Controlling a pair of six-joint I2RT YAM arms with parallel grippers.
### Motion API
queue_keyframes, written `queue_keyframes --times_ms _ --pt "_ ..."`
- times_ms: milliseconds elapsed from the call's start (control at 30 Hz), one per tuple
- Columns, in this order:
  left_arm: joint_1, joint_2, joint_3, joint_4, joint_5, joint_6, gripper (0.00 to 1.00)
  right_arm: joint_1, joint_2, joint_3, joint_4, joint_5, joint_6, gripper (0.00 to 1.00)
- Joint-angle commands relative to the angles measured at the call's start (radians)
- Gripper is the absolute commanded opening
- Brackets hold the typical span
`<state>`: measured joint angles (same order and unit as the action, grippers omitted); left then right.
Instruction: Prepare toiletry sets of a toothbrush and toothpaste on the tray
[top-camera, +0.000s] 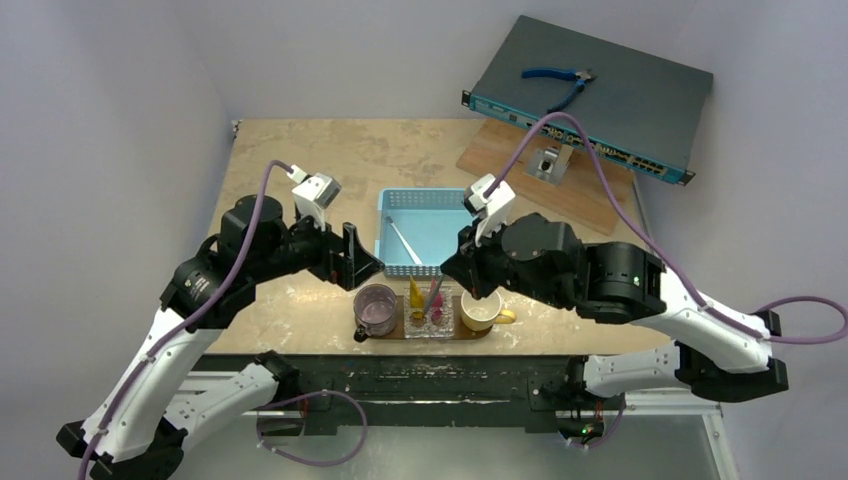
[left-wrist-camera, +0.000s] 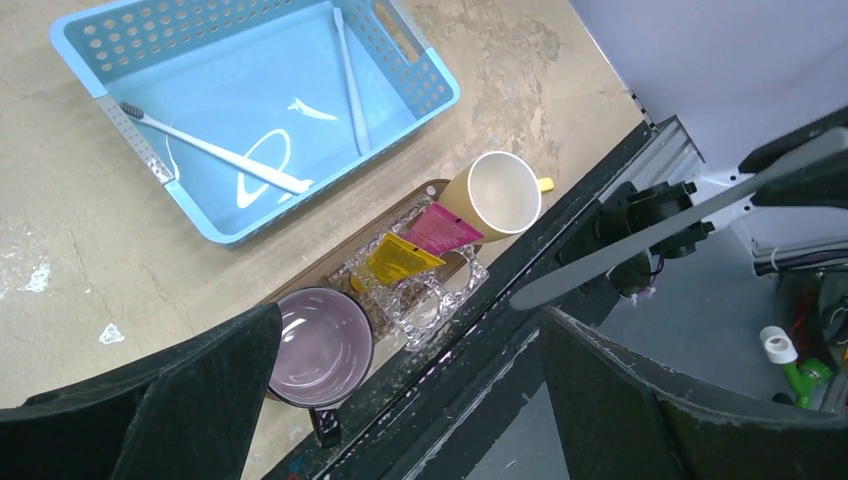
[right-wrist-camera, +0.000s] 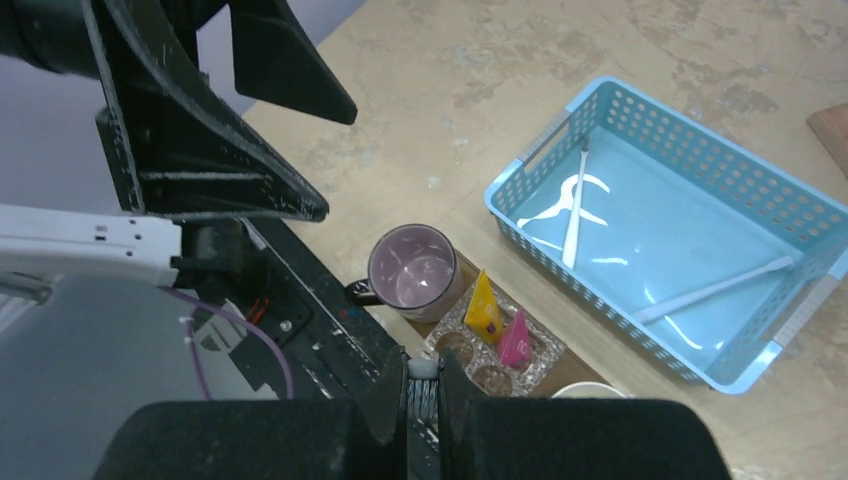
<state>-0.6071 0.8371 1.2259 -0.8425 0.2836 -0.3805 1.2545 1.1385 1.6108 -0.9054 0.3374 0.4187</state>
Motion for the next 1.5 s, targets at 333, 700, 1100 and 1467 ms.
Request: queue_keyframes --times_ms 333,700,1100,1467 --pt "0.158 0.010 -0.074 0.031 0.067 -0.044 1.00 0.239 0.018 -0.130 -0.109 0.420 0.163 0.00" --pt "0.178 0.000 -0.166 0.059 0.075 -0.028 1.00 0.280 -0.003 -0.272 0.004 0.507 0.221 0.00" --pt "0.179 -0.006 -0.176 0.059 0.077 -0.015 1.00 0.279 -0.029 -0.303 0.072 0.519 0.225 0.00" --pt "0.179 -0.022 -0.184 0.056 0.077 -0.019 1.00 0.280 -0.031 -0.395 0.131 0.535 0.228 0.00"
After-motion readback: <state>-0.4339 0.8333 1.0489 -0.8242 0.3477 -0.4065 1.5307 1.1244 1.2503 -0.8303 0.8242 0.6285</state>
